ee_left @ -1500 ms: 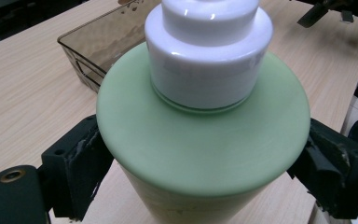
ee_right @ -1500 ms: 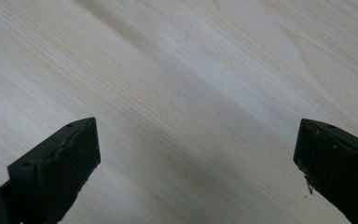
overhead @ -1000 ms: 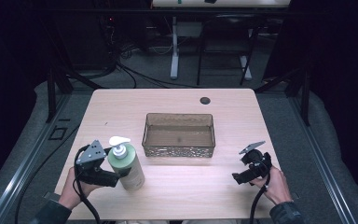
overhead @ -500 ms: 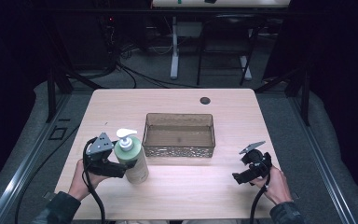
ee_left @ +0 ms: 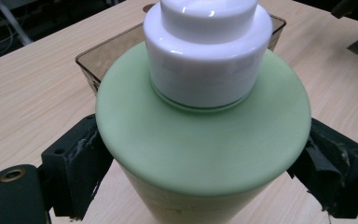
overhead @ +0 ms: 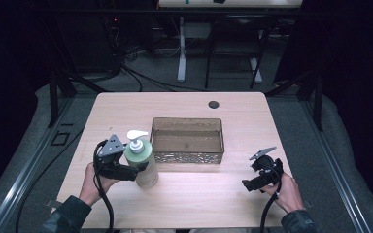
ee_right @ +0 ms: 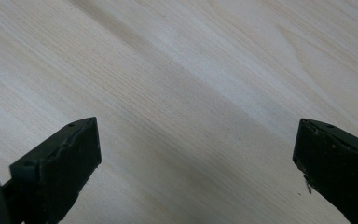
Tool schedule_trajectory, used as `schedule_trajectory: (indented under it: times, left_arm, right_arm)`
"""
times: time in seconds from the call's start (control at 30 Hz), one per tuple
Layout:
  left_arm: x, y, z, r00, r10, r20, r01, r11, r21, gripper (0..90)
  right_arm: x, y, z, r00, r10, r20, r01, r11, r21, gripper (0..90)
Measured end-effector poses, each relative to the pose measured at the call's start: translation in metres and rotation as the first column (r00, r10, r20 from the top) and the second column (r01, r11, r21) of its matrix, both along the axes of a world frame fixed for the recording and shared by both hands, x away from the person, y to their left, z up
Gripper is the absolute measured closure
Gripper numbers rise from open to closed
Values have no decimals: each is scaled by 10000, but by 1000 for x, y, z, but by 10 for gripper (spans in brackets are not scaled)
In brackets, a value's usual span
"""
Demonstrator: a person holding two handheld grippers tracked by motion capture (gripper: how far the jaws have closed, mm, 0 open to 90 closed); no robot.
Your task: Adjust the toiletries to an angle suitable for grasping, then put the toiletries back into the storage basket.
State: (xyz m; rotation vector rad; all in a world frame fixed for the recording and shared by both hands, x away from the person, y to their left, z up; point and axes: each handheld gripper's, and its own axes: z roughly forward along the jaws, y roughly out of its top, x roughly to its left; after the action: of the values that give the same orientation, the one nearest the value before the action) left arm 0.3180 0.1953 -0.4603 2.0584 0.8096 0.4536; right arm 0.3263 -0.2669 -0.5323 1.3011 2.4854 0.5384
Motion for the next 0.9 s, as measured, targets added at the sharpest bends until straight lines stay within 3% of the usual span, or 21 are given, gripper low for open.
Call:
schedule_trajectory:
  times: [0.23, 0.37, 0.73, 0.9]
  left_arm:
    - [1, -4, 0, 9998, 199, -47, -199, 9998, 101, 116]
    - [0, -1, 1, 9999, -105, 119, 101, 9994, 325, 113]
    - [-2, 4, 7, 9980, -622, -131, 627, 9973, 371, 14]
    - [-3, 9, 19, 9949, -990, -191, 1000, 9934, 571, 2]
  right_arm:
    - [-1, -1, 1, 10000, -8, 53, 8, 10000, 0, 5]
    - [-2, -2, 1, 10000, 29, 34, -29, 10000, 30, 5]
    - [-3, -2, 1, 9999, 162, 19, -162, 9999, 21, 5]
    - [-3, -3, 1, 9998, 193, -21, -193, 9998, 5, 6]
